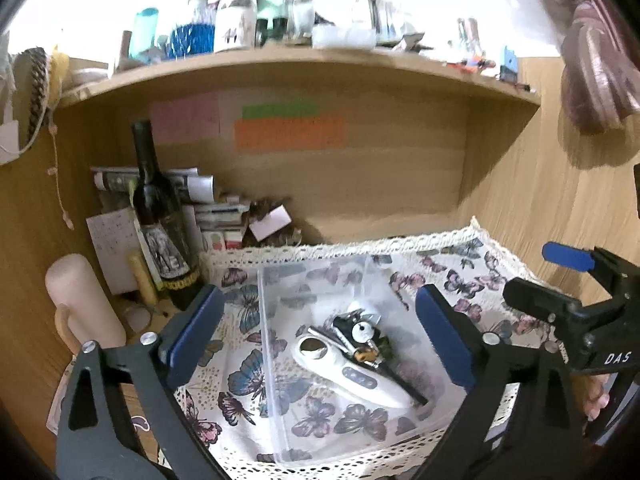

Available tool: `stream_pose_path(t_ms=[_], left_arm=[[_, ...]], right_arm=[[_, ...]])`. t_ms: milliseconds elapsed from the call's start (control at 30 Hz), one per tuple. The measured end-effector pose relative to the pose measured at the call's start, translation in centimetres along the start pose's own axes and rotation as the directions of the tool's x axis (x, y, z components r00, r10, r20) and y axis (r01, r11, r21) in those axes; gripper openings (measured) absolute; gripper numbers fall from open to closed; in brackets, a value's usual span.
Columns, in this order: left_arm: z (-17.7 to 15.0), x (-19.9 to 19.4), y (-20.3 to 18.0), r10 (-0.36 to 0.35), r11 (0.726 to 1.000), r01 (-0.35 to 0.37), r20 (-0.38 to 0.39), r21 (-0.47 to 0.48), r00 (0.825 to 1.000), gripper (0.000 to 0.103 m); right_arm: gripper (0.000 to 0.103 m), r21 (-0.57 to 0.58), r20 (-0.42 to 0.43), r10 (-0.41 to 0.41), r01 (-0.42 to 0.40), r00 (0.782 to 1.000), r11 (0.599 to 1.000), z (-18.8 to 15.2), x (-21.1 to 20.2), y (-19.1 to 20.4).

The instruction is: Organize rigid objects

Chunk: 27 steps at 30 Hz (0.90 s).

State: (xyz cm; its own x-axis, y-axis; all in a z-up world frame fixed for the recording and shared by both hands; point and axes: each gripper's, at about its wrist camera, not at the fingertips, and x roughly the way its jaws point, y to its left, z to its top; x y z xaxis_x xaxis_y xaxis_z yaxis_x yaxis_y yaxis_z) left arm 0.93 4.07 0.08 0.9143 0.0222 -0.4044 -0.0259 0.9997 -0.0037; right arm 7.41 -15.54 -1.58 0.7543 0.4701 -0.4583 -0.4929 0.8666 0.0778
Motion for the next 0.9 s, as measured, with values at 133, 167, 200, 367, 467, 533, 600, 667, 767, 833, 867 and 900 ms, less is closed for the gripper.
stream_pose_path(t_ms=[133, 167, 200, 367, 467, 533, 600, 667, 767, 833, 867, 900], left_arm=[[-0.1, -0.8, -0.6, -0.004, 1.000, 0.004, 0.013, -0.015, 1.000, 0.100], [-0.2, -0.9, -0.6, -0.004, 1.000, 0.004, 0.016, -0.021, 1.000, 0.100], [-0.3, -1.0, -0.6, -0.001, 1.000, 0.002, 0.021, -0.028, 1.000, 0.100], [-0.5, -1.9, -0.9, 0.009, 0.999, -0.007, 0.047, -0.043, 0.999, 0.101], [-0.4, -2.2, -0.9, 0.010, 0.999, -0.008, 0.054, -0.045, 0.998, 0.101], [-0.4, -2.2, -1.0, 0.008, 0.999, -0.005, 0.053, -0.045, 0.999, 0.101], [-0.4, -2.2, -1.0, 0.004, 0.999, -0.001, 0.050, -0.045, 0.999, 0.101], [-0.5, -2.3, -1.0, 0.000, 0.999, 0.002, 0.050, -0.041, 0.999, 0.101], [-0.6, -2.3, -1.2, -0.003, 0.999, 0.005, 0.049, -0.036, 0.999, 0.101], [-0.6, -2.2, -1.2, -0.006, 0.999, 0.007, 0.047, -0.034, 0.999, 0.101], [-0.6, -2.1, -1.2, -0.007, 0.999, 0.008, 0.046, -0.034, 0.999, 0.101], [-0.6, -2.1, -1.2, -0.008, 0.999, 0.010, 0.045, -0.034, 0.999, 0.101]], right_arm=[[0.103, 0.010, 0.015, -0.011, 0.011, 1.000, 1.000, -0.4, -0.9, -0.2], [0.103, 0.012, 0.019, -0.011, 0.011, 1.000, 1.000, -0.5, -1.1, -0.3], [0.103, 0.015, 0.022, -0.009, 0.008, 1.000, 1.000, -0.6, -1.3, -0.3], [0.103, 0.027, 0.030, 0.002, -0.003, 1.000, 1.000, -0.9, -2.0, -0.5], [0.103, 0.028, 0.036, 0.008, -0.009, 0.999, 1.000, -1.0, -2.3, -0.5], [0.103, 0.026, 0.039, 0.010, -0.011, 0.999, 1.000, -1.0, -2.5, -0.3], [0.103, 0.022, 0.043, 0.009, -0.009, 0.999, 1.000, -1.0, -2.6, -0.2], [0.103, 0.017, 0.047, 0.006, -0.007, 0.999, 1.000, -1.0, -2.7, -0.2], [0.103, 0.018, 0.054, 0.008, -0.009, 0.999, 1.000, -1.0, -2.9, -0.1], [0.103, 0.016, 0.055, 0.006, -0.007, 0.998, 1.000, -1.0, -2.9, -0.1], [0.103, 0.016, 0.055, 0.007, -0.008, 0.998, 1.000, -1.0, -2.9, -0.2], [0.103, 0.017, 0.056, 0.004, -0.005, 0.998, 1.000, -1.0, -2.9, -0.2]])
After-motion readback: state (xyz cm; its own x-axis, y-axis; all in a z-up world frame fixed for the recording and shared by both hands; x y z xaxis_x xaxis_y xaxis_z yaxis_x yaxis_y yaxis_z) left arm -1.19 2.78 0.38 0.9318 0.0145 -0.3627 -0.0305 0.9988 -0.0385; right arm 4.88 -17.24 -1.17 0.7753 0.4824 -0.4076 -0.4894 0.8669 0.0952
